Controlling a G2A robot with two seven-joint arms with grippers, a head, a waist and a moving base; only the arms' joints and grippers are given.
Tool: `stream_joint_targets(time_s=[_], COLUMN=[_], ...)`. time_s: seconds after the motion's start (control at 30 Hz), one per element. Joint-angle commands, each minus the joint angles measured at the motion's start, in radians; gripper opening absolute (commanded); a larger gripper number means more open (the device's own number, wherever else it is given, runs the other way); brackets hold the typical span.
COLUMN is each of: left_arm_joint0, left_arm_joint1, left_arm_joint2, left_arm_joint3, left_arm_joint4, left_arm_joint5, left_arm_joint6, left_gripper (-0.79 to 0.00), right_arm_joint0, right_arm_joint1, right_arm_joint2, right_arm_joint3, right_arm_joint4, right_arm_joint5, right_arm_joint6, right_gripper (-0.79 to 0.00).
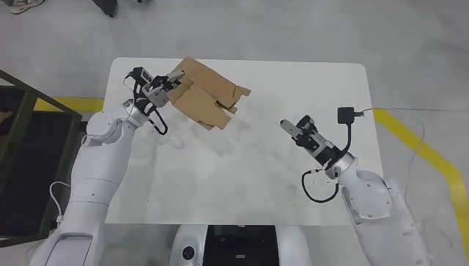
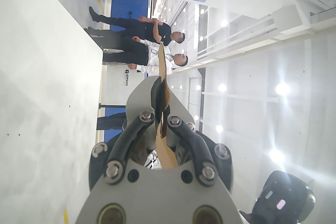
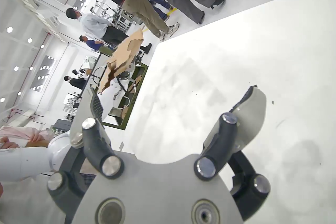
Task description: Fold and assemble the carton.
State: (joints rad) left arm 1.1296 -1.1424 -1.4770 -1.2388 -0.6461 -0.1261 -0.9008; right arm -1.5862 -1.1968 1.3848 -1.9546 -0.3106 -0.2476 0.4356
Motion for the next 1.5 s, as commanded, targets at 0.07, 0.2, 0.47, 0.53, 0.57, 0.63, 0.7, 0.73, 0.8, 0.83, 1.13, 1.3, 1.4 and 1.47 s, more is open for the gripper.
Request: stream_joint_targets(time_s=[0.07, 0.2, 0.47, 0.53, 0.57, 0.63, 0.7, 0.73, 0.8, 0.83, 1.13, 1.3, 1.4, 1.47], left_arm_joint0=[0.0, 0.0, 0.015, 0.01, 0.006, -0.004, -0.019, -0.026, -0.039, -0.045, -0.061, -0.056, -0.051, -0.046], left_arm_joint1=[0.0, 0.0, 0.0, -0.001, -0.002, -0.005, -0.008, -0.011, -0.014, -0.015, -0.013, -0.007, -0.003, -0.001], left_arm_joint2=[-0.001, -0.001, 0.006, 0.019, 0.026, 0.042, 0.061, 0.07, 0.088, 0.095, 0.082, 0.074, 0.066, 0.06], left_arm_joint3=[-0.001, -0.001, -0.024, -0.027, -0.024, -0.013, -0.002, 0.004, 0.014, 0.019, 0.042, 0.031, 0.025, 0.022], left_arm_joint4=[0.001, 0.001, 0.028, 0.04, 0.038, 0.042, 0.037, 0.034, 0.032, 0.032, 0.02, 0.037, 0.047, 0.05], left_arm_joint5=[0.0, 0.0, 0.006, -0.001, -0.006, -0.018, -0.027, -0.031, -0.037, -0.04, -0.048, -0.034, -0.03, -0.03], left_arm_joint6=[0.0, 0.0, 0.038, 0.03, 0.025, 0.018, 0.01, 0.006, -0.004, -0.008, -0.023, -0.053, -0.062, -0.064], left_gripper=[-0.785, -0.785, -0.785, -0.785, -0.785, -0.785, -0.785, -0.785, -0.785, -0.785, -0.785, -0.785, -0.785, -0.785], right_arm_joint0=[0.0, 0.0, 0.012, 0.046, 0.067, 0.117, 0.169, 0.196, 0.246, 0.265, 0.316, 0.325, 0.332, 0.335], right_arm_joint1=[0.0, 0.0, -0.007, -0.015, -0.02, -0.032, -0.046, -0.053, -0.065, -0.071, -0.089, -0.091, -0.093, -0.094], right_arm_joint2=[0.0, 0.0, -0.046, -0.099, -0.131, -0.194, -0.261, -0.288, -0.337, -0.356, -0.393, -0.382, -0.377, -0.376], right_arm_joint3=[0.0, 0.0, 0.013, 0.033, 0.047, 0.081, 0.117, 0.137, 0.174, 0.19, 0.275, 0.291, 0.299, 0.303], right_arm_joint4=[-0.005, -0.005, 0.085, 0.139, 0.172, 0.221, 0.259, 0.272, 0.273, 0.275, 0.299, 0.318, 0.322, 0.325], right_arm_joint5=[0.001, 0.001, -0.012, -0.028, -0.034, -0.042, -0.044, -0.044, -0.044, -0.046, -0.038, -0.047, -0.051, -0.051], right_arm_joint6=[-0.001, -0.001, -0.012, -0.011, -0.014, -0.033, -0.052, -0.063, -0.079, -0.088, -0.123, -0.123, -0.122, -0.119], right_gripper=[0.0, 0.0, 0.0, 0.0, 0.0, 0.0, 0.0, 0.0, 0.0, 0.0, 0.0, 0.0, -0.095, -0.489])
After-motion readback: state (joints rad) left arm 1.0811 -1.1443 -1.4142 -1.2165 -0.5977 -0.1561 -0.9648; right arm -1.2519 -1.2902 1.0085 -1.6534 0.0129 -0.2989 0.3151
